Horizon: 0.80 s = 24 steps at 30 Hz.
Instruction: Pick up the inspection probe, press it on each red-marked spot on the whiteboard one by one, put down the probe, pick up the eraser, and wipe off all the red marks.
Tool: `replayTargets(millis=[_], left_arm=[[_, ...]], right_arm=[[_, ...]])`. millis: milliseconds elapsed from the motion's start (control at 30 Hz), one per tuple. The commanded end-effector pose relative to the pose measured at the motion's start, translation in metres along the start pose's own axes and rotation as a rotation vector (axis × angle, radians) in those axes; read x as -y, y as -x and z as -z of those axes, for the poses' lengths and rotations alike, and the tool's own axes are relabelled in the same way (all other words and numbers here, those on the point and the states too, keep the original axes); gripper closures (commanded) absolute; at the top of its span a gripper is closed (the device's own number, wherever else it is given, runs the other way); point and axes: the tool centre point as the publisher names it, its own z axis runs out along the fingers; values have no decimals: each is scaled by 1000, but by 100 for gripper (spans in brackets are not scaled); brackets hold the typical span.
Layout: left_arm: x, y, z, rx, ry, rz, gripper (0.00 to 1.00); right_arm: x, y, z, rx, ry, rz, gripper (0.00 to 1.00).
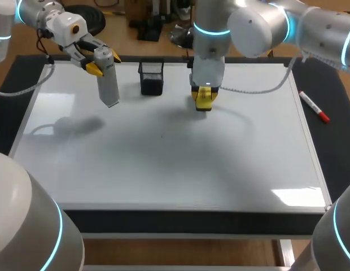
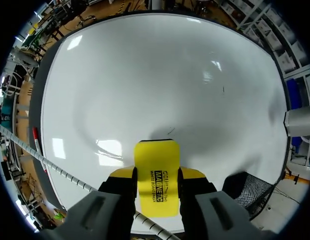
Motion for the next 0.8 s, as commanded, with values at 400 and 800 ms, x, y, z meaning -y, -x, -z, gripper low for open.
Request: replayTargets(millis=[400,800], left_arm=[[0,1,1,-4,-1,-1,100],[0,1,1,-4,-1,-1,100]], right_arm=[[47,23,-8,-40,38,0,100],[62,33,-16,-46,50,-8,100]])
